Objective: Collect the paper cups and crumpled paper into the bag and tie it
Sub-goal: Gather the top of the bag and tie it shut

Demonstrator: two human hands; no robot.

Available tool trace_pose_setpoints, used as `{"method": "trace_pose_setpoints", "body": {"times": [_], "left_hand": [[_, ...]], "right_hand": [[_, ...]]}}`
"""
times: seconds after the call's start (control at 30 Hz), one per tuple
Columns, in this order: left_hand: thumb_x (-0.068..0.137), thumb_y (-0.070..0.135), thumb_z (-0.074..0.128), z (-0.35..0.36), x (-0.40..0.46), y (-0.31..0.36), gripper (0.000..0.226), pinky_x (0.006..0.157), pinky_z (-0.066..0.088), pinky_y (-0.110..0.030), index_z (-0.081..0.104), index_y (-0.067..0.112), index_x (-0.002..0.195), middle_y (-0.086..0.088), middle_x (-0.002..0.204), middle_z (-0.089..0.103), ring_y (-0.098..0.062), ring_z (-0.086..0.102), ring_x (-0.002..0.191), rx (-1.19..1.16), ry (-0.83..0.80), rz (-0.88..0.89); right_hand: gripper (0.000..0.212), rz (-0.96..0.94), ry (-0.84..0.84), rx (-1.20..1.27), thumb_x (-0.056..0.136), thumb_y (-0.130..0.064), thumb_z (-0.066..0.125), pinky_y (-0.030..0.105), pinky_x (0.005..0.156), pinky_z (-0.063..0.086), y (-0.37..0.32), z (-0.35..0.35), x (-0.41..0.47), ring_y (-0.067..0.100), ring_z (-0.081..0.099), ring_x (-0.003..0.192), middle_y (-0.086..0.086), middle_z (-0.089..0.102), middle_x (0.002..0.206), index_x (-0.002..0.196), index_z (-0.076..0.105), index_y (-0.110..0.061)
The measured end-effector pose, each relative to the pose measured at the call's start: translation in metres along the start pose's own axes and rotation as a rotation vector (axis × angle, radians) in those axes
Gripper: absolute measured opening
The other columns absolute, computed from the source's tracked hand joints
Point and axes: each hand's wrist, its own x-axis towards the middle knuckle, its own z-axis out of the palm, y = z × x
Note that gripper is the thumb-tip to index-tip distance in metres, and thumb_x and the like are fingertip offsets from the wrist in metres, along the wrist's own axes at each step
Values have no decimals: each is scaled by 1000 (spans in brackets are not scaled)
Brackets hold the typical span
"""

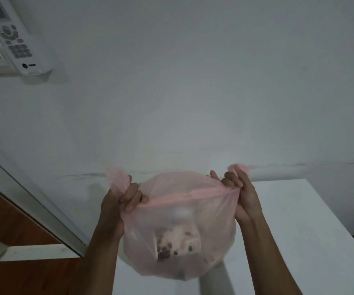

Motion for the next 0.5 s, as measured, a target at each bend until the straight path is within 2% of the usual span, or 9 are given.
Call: {"method": "trace_pose_setpoints", "body": {"times": [0.03,0.07,0.13,0.2,0.27,0.33,0.4,0.43,0.5], "left_hand": [[97,12,37,11,2,-4,26,59,47,-29,39,14,72,0,54,25,-15,38,43,27,-86,-44],[93,12,37,19,3,-7,28,46,38,-23,37,17,65,2,50,23,-12,28,37,56,-35,-112],[91,20,40,36,5,-14,34,37,23,-15,39,20,57,3,47,27,-7,22,31,279,151,-142],[102,24,38,53,-1,-24,34,37,20,-15,53,20,72,2,54,37,-4,30,34,496,276,-187],[103,30,43,66,-5,-36,21,40,28,-13,58,22,91,8,62,46,-4,42,45,692,213,-192],[101,32,48,69,-6,-43,12,53,39,-7,55,29,92,19,76,52,3,56,66,774,180,-207],[97,33,54,69,-6,-48,7,65,40,-14,53,29,91,14,86,54,-3,52,82,756,156,-232],[91,31,56,67,-6,-51,11,62,39,-17,54,20,89,4,84,54,-8,50,77,744,118,-228],[90,22,59,69,-5,-53,13,57,41,-20,55,10,92,-3,76,55,-12,50,67,692,66,-184]], "right_hand": [[37,9,-17,-61,93,-23,54,24,71,54,2,1,-1,9,49,38,-4,37,44,59,40,-18],[37,12,-10,-164,92,-24,55,20,53,44,2,2,0,6,35,33,-5,31,44,60,36,-19],[35,5,-10,-479,90,-25,59,19,38,26,4,4,-3,6,24,35,-4,28,49,62,40,-17],[28,-21,-81,-891,93,-25,63,19,41,27,9,7,-10,9,29,43,-4,37,54,70,50,-15],[20,-89,-217,-1257,96,-24,60,21,49,35,20,8,-13,9,39,54,-2,49,63,82,58,-10],[26,-92,-341,-1477,97,-31,58,25,58,38,32,8,-12,8,45,64,3,55,70,89,61,-6],[30,-34,-348,-1563,98,-36,53,26,58,36,36,6,-12,7,44,62,2,54,68,86,62,-10],[29,-33,-336,-1609,99,-34,51,24,57,35,36,1,-12,6,42,59,0,52,66,83,61,-12],[26,-61,-330,-1808,98,-27,50,20,58,35,36,-13,-11,2,42,56,0,55,68,82,63,-10]]}}
